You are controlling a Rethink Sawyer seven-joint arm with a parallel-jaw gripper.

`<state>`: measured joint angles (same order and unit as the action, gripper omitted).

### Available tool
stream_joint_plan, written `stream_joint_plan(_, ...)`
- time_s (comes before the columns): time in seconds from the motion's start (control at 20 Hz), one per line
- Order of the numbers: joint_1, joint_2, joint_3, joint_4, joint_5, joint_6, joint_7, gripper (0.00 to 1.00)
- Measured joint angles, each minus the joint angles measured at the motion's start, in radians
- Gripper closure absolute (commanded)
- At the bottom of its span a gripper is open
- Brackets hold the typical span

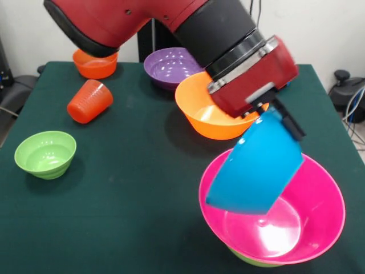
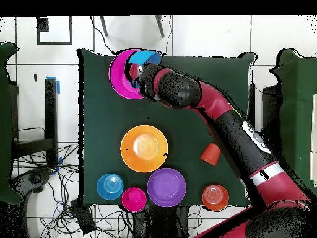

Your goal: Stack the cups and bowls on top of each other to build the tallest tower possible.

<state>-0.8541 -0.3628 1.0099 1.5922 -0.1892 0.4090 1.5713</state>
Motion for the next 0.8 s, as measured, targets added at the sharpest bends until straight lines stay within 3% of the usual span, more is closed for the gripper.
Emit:
stream_joint_plan(0.5,-0.017,-0.070,0.074,0.031,0.000,0.120,0.000,1.00)
stream_joint_plan(0.8,-0.049,-0.079,0.142,0.031,0.007,0.143,0.000,1.00)
